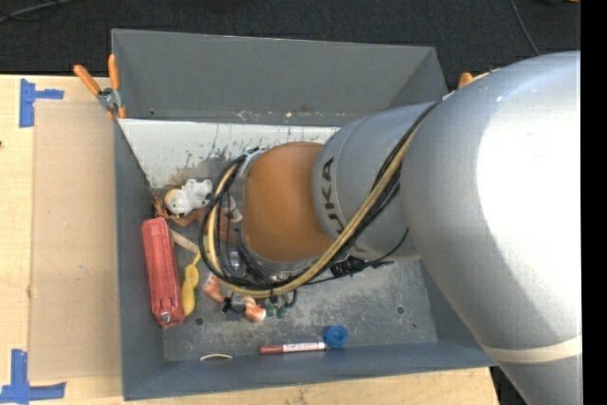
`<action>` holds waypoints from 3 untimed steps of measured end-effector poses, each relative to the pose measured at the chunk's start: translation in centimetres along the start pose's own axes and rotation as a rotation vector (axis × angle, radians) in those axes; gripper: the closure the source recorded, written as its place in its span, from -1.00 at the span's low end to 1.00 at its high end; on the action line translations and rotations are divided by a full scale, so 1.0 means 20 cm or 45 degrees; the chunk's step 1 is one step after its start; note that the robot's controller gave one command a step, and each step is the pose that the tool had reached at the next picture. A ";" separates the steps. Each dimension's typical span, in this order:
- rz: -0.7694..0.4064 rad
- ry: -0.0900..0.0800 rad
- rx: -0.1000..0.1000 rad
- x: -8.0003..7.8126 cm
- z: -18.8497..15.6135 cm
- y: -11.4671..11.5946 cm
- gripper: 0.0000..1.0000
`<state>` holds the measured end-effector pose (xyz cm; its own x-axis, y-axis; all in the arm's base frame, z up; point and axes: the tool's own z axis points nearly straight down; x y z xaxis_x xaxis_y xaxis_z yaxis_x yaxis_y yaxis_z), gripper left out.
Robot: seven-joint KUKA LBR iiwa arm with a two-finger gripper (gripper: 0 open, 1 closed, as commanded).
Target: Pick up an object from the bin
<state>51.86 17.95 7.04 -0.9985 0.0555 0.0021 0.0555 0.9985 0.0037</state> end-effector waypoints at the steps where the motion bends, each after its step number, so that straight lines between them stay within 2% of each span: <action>1: 0.002 0.003 0.001 0.00 -0.04 0.00 1.00; 2: 0.003 0.007 0.002 0.01 -0.15 0.00 1.00; 3: 0.003 0.013 0.005 0.01 -0.34 -0.01 1.00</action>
Offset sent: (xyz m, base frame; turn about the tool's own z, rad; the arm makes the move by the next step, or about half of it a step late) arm -0.0006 0.0000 0.0500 0.0006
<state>51.59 17.81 13.85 -0.9983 0.0575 0.0126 0.0575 0.9983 0.0001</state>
